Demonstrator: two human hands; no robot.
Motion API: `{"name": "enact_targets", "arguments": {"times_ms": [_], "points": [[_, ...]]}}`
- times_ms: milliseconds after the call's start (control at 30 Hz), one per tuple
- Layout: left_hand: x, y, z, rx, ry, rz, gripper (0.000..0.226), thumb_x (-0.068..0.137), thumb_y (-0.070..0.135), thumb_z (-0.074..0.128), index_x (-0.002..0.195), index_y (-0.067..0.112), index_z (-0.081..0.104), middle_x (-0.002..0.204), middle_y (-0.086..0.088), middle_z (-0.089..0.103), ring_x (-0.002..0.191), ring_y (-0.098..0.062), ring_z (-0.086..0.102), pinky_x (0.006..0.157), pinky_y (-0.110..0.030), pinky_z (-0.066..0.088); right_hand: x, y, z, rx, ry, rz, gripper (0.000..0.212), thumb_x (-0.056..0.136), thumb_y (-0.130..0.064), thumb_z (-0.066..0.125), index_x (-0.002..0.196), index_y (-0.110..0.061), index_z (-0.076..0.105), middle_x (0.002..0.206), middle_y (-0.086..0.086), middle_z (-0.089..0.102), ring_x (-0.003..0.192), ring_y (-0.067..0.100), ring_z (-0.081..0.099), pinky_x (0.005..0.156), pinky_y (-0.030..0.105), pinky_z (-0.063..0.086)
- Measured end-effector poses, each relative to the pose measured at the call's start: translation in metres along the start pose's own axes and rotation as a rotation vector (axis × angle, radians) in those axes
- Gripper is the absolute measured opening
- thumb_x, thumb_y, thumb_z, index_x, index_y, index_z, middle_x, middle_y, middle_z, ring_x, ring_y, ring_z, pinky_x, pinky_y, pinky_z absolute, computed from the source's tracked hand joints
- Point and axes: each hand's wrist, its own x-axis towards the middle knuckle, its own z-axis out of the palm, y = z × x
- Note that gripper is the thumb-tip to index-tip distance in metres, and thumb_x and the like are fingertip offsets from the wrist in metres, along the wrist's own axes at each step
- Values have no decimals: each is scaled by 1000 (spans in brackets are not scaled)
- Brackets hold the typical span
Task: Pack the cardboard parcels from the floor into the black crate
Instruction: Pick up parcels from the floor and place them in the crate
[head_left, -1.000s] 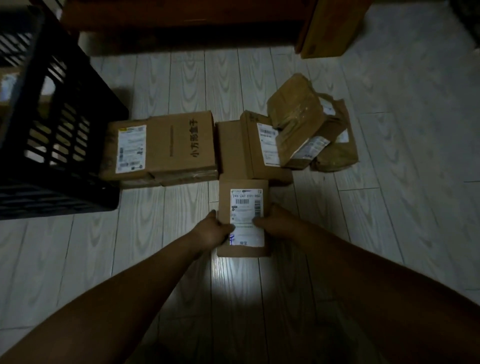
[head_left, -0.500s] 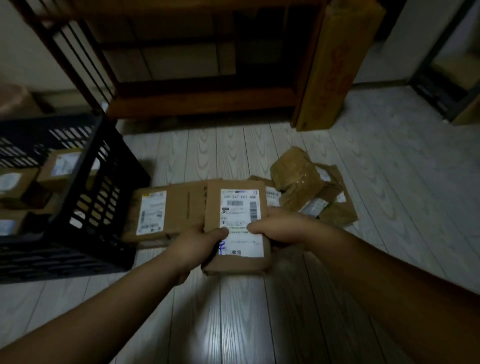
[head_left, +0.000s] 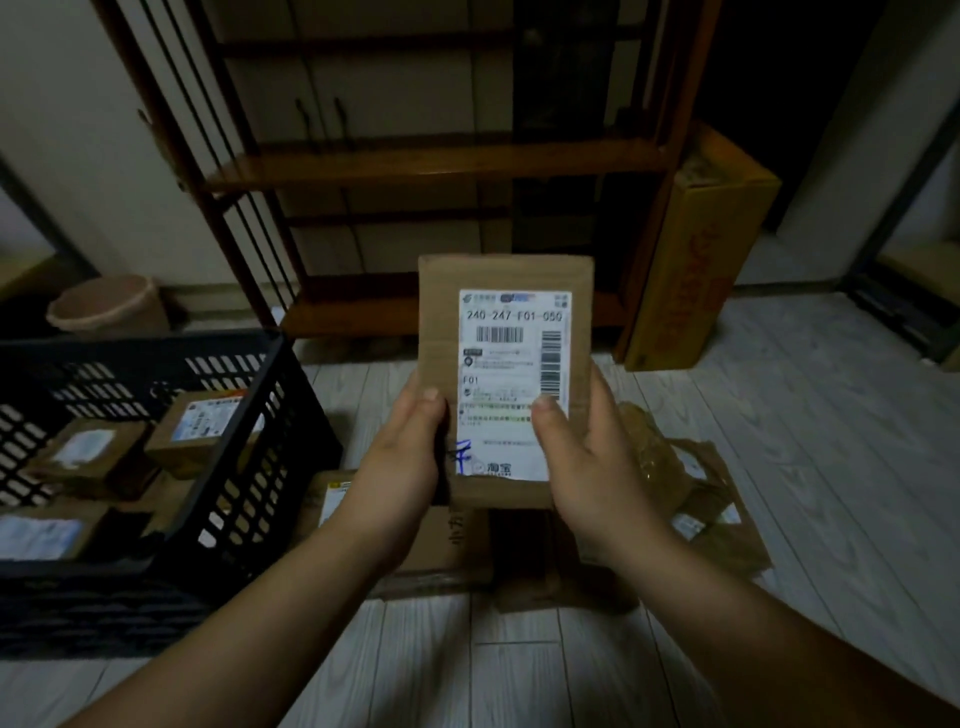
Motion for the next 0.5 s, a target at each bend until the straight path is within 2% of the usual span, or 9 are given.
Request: {"name": "enact_targets", "arguments": {"times_ms": [67,167,267,333,400,500], "points": [[2,9,1,-8,16,42,35,100,35,28,128,35,50,116,5,67,109,-14,63,96,-47,48,0,-7,1,62,7,-34,28,83,-54,49,104,-70,40,124,-12,57,109,8,61,90,42,54],[-1,20,2,-28,-38,128,35,98,37,33,130,38,48,117,8,67,109,-10,63,93,-40,51,3,-18,-9,87,-51,-130,39,82,-47,60,111,-65,41,124,-13,59,112,6,60,92,39,53],[-1,29,-8,-49,-103,170,54,82,42,52,135,40,42,118,9,66,105,-8,65,78,-29,56,12,-25,-23,157,-139,-132,53,70,-42,66,115,-60,46,125,-11,61,112,6,61,89,29,53],[1,34,-17,-35,-132,156,68,75,41,70,136,40,40,124,6,63,107,-15,65,81,-33,55,19,-26,-27,238,-200,-63,47,75,-32,62,114,-55,47,113,-21,67,105,2,64,80,20,54],[4,37,-25,-24,-160,110,71,68,36,71,134,37,44,123,3,64,108,-20,65,86,-38,52,20,-27,-23,232,-219,-34,43,83,-33,65,113,-57,45,109,-27,66,103,-3,64,76,15,53],[5,40,-34,-53,-178,52,59,71,27,63,128,36,50,117,3,67,105,-21,66,80,-37,52,14,-24,-7,211,-202,36,40,84,-39,56,112,-62,41,115,-27,63,103,-7,61,76,14,51]]}}
